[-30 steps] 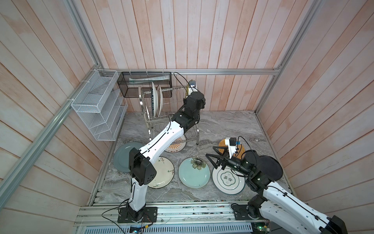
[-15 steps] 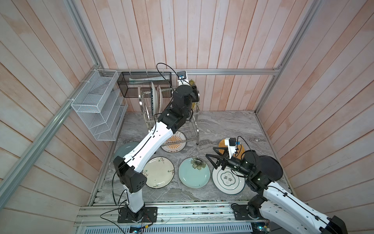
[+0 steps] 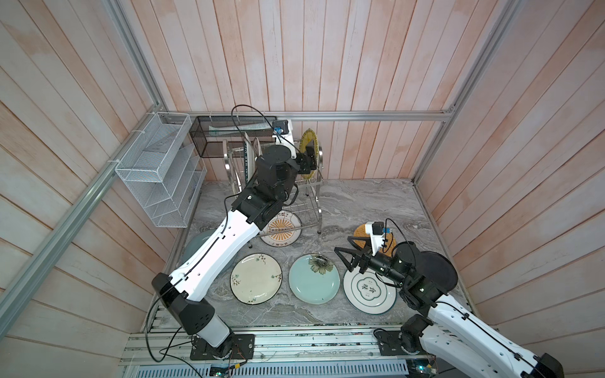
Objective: Load plates into a dish rack
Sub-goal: Place the plate on the dish rack, then pick up the plate from the middle-right of the table.
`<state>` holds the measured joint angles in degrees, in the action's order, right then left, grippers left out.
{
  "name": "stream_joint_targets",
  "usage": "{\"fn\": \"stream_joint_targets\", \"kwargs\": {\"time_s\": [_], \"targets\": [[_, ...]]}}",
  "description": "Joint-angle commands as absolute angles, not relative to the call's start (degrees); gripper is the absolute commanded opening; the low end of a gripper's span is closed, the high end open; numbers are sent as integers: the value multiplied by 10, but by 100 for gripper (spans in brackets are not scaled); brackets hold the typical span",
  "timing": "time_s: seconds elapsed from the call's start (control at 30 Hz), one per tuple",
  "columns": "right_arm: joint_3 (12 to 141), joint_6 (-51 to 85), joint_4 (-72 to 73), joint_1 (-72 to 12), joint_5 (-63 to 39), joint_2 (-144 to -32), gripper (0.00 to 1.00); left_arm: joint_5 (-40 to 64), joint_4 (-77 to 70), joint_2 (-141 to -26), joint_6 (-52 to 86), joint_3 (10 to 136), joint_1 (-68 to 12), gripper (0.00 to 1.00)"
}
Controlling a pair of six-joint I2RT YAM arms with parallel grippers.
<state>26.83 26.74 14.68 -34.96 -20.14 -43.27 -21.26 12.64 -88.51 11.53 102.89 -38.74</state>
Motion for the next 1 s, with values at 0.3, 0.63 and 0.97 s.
{"fn": "stream_joint_targets", "kwargs": {"time_s": [0.3,0.63,0.97], "targets": [[324,260,70,-272,-168,-479,98,68,104,-630,139,767,-342,100],[298,370,97,-26,-246,-580,98,162,215,-431,91,560,-342,100],[269,392,139,97,-252,-669,96,145,254,-275,136,395,-341,100]]}}
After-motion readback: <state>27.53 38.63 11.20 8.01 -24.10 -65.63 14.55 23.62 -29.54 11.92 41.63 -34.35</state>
